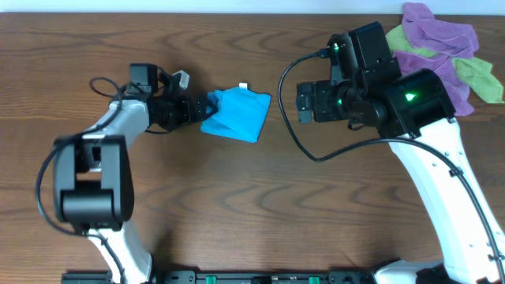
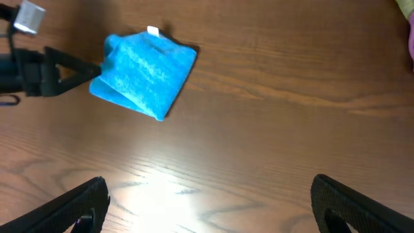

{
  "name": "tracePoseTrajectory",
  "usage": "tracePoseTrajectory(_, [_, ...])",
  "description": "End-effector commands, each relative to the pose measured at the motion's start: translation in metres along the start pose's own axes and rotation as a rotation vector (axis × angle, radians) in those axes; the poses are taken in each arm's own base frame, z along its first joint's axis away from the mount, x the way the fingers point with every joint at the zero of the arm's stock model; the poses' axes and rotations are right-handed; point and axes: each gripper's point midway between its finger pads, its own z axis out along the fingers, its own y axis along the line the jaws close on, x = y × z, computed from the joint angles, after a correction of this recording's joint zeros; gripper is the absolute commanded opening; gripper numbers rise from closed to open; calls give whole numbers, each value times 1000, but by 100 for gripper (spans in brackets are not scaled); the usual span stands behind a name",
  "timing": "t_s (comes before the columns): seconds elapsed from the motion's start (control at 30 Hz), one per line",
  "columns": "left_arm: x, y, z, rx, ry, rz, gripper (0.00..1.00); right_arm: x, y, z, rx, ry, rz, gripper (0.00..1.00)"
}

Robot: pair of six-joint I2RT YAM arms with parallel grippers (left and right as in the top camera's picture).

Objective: Fold the cloth
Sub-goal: 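Grasp the folded blue cloth's left edge with the left gripper, then drag the folded cloth with the left gripper to the far left area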

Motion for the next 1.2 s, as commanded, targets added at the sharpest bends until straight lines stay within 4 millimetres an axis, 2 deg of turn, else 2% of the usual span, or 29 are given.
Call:
tracePoseTrajectory(0.0, [13, 7, 16, 49, 48, -108, 97, 1, -4, -3, 12, -4, -18, 99])
tracePoseTrajectory(0.17, [16, 9, 33, 138, 69, -186, 96, 5, -5, -3, 17, 11, -19, 99])
tracePoseTrajectory(0.27, [25, 9, 42, 208, 111, -237, 96, 6, -5, -3, 18, 17, -19, 99])
tracePoseTrajectory(0.43, [37, 16, 52, 230, 156, -300, 96, 6, -5, -3, 18, 15, -23, 99])
tracePoseTrajectory(0.53, [44, 20, 57, 222, 177, -332, 100, 4, -5, -3, 16, 9, -25, 99])
tracePoseTrajectory(0.67, [47, 23, 59, 216, 186, -344, 82, 3, -5, -3, 15, 4, -26, 99])
tracePoseTrajectory(0.73, [47, 23, 59, 215, 186, -343, 64, 2, -4, -3, 14, 1, -27, 99])
tracePoseTrajectory(0.83, [47, 27, 61, 184, 181, -340, 60, 1, -4, -3, 13, -3, -27, 99])
tracePoseTrajectory(0.87, [47, 28, 62, 178, 180, -338, 53, 1, -4, -3, 13, -3, -27, 99])
tracePoseTrajectory(0.93, [48, 28, 64, 161, 181, -330, 26, 1, -4, -3, 13, -3, -27, 99])
tracePoseTrajectory(0.97, [49, 28, 65, 155, 182, -326, 17, 1, -4, -3, 13, -3, -27, 99])
tracePoseTrajectory(1.03, [50, 28, 68, 145, 182, -317, 6, 1, -4, -3, 13, -2, -26, 99])
tracePoseTrajectory(1.17, [44, 27, 66, 150, 169, -296, 5, 3, -4, -3, 14, 3, -26, 99])
